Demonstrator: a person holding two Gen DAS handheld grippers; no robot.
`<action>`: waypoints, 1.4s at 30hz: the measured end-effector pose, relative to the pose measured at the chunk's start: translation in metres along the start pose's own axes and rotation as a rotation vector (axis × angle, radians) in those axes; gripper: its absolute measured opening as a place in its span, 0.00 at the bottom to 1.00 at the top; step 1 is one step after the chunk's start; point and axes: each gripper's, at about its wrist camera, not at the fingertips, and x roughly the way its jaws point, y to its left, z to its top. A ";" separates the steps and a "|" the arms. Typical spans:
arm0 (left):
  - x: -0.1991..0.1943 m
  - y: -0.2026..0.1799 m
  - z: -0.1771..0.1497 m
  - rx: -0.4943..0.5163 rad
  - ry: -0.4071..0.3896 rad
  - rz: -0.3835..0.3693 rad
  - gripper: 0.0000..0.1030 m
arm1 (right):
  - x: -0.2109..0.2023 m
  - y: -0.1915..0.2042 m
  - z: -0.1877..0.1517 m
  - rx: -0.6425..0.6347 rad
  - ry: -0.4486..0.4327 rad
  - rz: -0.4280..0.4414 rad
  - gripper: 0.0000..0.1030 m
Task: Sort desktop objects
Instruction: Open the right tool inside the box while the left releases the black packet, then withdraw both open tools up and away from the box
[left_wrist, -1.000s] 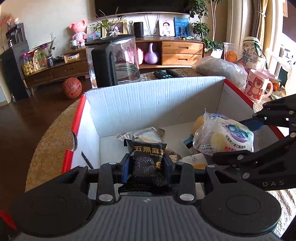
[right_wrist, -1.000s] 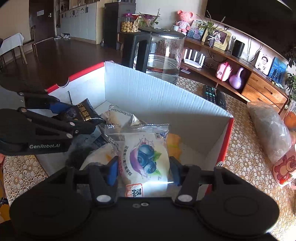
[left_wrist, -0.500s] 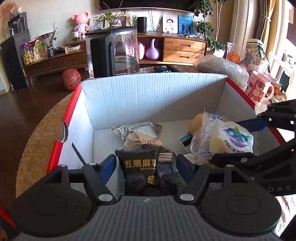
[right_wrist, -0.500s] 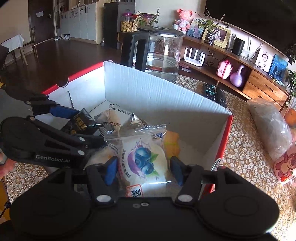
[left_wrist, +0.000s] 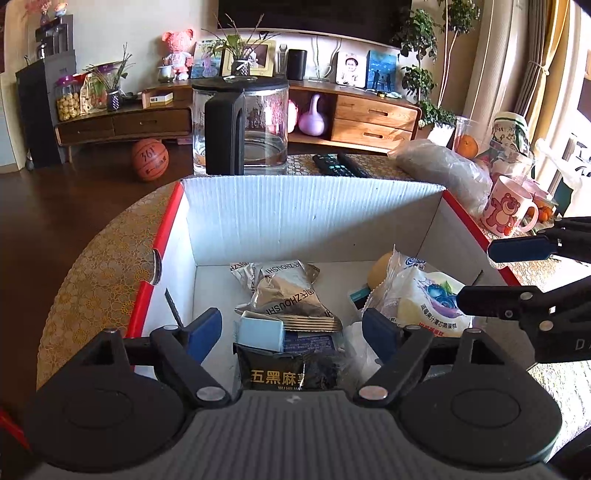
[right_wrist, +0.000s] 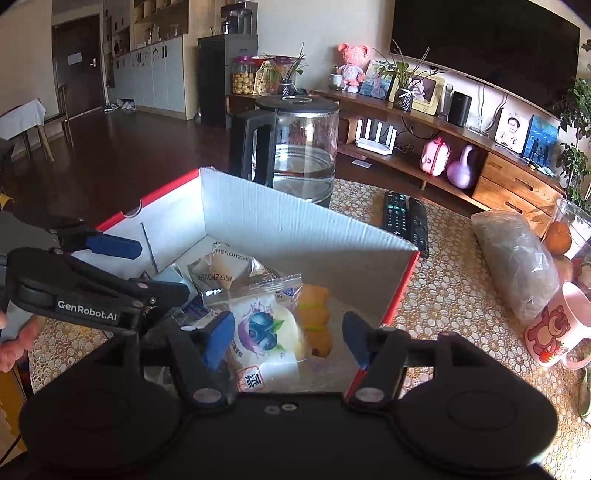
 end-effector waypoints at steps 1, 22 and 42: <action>-0.004 0.000 0.001 -0.001 -0.005 0.001 0.81 | -0.004 -0.001 0.000 0.007 -0.007 0.006 0.63; -0.080 -0.022 -0.011 -0.035 -0.119 -0.023 0.99 | -0.092 0.018 -0.018 0.035 -0.125 0.037 0.64; -0.137 -0.068 -0.034 0.035 -0.205 -0.028 0.99 | -0.142 0.012 -0.057 0.158 -0.175 0.042 0.64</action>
